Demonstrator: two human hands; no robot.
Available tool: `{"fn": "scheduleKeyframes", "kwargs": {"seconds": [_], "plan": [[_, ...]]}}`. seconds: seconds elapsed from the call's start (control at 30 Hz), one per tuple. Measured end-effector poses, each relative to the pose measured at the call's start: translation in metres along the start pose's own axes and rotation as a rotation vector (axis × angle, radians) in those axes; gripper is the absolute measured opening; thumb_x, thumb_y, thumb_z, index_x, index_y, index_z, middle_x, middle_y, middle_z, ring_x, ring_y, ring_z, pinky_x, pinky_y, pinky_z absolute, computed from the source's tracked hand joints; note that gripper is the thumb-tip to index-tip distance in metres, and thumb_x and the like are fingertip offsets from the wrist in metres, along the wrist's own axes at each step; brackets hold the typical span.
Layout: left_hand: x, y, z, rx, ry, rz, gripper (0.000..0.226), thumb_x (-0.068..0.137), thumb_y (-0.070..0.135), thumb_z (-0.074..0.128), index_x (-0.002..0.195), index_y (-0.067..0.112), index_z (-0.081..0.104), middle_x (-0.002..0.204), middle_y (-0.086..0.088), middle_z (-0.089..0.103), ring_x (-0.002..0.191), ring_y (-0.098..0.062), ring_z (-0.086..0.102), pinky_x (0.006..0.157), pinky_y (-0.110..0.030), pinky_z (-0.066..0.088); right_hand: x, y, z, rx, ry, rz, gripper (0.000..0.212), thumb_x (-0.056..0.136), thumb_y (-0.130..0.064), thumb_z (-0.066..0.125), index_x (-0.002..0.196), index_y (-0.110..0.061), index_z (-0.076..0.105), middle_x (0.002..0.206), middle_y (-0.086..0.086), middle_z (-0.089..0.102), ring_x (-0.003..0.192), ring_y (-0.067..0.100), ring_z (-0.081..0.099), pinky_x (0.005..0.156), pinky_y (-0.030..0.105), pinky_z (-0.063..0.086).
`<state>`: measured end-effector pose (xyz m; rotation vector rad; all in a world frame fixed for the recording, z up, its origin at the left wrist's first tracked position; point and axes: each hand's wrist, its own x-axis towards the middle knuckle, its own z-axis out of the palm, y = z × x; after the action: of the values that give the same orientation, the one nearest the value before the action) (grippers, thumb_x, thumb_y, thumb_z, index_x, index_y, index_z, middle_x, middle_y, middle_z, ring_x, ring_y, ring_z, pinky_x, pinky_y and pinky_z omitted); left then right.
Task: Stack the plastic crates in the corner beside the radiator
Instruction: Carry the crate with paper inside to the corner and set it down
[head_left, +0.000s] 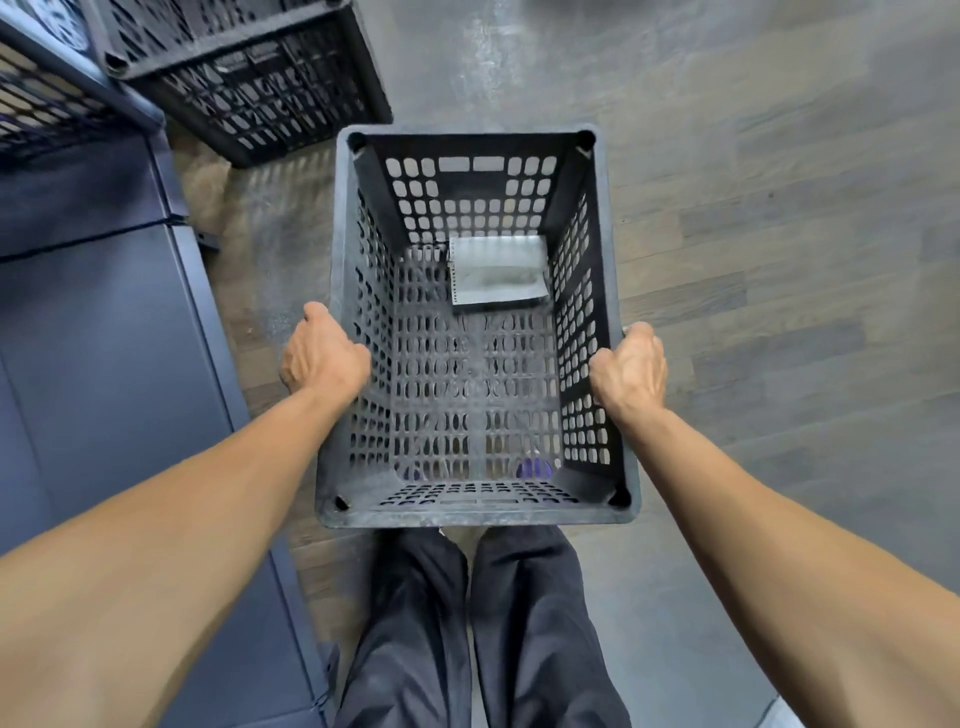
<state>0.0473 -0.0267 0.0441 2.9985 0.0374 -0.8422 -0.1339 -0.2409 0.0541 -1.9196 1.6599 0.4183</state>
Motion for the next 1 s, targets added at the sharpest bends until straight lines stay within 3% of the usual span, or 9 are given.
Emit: {"fn": "scheduleKeyframes", "kwargs": {"seconds": [0.1,0.23,0.37,0.53,0.67,0.8,1.0], "plan": [[-0.028,0.006,-0.039,-0.012,-0.001,0.016,0.033,0.085,0.008,0.060,0.114,0.003,0.045,0.108,-0.020,0.060,0.102,-0.041,0.057,0.081,-0.046,0.045,-0.017,-0.004,-0.046,-0.035,0.001,-0.059,0.024,0.086,-0.005,0.050,0.109,-0.001,0.053,0.107,0.015,0.059,0.092,0.031,0.055,0.080,0.042,0.046],[-0.069,0.018,-0.104,-0.041,0.041,0.064,0.026,0.084,0.008,0.053,0.108,0.004,0.044,0.102,-0.020,0.061,0.092,-0.040,0.057,0.069,-0.042,0.043,-0.043,-0.016,-0.116,-0.032,-0.001,-0.121,0.022,0.086,-0.006,0.051,0.108,-0.002,0.054,0.101,0.015,0.060,0.088,0.029,0.055,0.077,0.041,0.047],[-0.114,0.037,-0.183,-0.084,0.092,0.084,0.024,0.086,0.011,0.049,0.109,0.004,0.046,0.102,-0.019,0.061,0.094,-0.040,0.056,0.069,-0.040,0.040,-0.073,-0.034,-0.196,0.001,0.015,-0.186,0.015,0.088,-0.009,0.051,0.102,-0.004,0.054,0.098,0.014,0.059,0.081,0.028,0.050,0.070,0.036,0.039],[-0.164,0.066,-0.269,-0.196,0.211,0.061,0.025,0.088,0.019,0.051,0.108,0.005,0.049,0.109,-0.020,0.062,0.101,-0.041,0.057,0.072,-0.039,0.038,-0.106,-0.058,-0.286,0.094,0.100,-0.242,0.020,0.090,-0.011,0.051,0.107,-0.002,0.053,0.097,0.012,0.056,0.081,0.027,0.048,0.070,0.035,0.037],[-0.195,0.084,-0.324,-0.316,0.289,0.111,0.020,0.087,0.021,0.052,0.101,0.008,0.050,0.104,-0.017,0.063,0.094,-0.038,0.058,0.070,-0.037,0.041,-0.127,-0.080,-0.351,0.151,0.167,-0.271,0.021,0.087,-0.011,0.050,0.108,-0.005,0.053,0.096,0.009,0.053,0.083,0.028,0.047,0.073,0.034,0.037],[-0.215,0.099,-0.372,-0.394,0.353,0.139,0.017,0.088,0.022,0.052,0.098,0.009,0.048,0.098,-0.015,0.062,0.090,-0.036,0.056,0.071,-0.036,0.040,-0.142,-0.103,-0.403,0.207,0.231,-0.328,0.010,0.087,-0.012,0.049,0.097,-0.010,0.049,0.093,0.009,0.054,0.081,0.029,0.049,0.072,0.034,0.038],[-0.222,0.111,-0.425,-0.484,0.409,0.176,0.016,0.089,0.023,0.050,0.098,0.011,0.044,0.090,-0.010,0.057,0.081,-0.030,0.052,0.066,-0.034,0.039,-0.157,-0.136,-0.448,0.226,0.287,-0.382,0.008,0.087,-0.013,0.048,0.093,-0.010,0.046,0.090,0.009,0.056,0.080,0.029,0.053,0.070,0.036,0.042]]}}
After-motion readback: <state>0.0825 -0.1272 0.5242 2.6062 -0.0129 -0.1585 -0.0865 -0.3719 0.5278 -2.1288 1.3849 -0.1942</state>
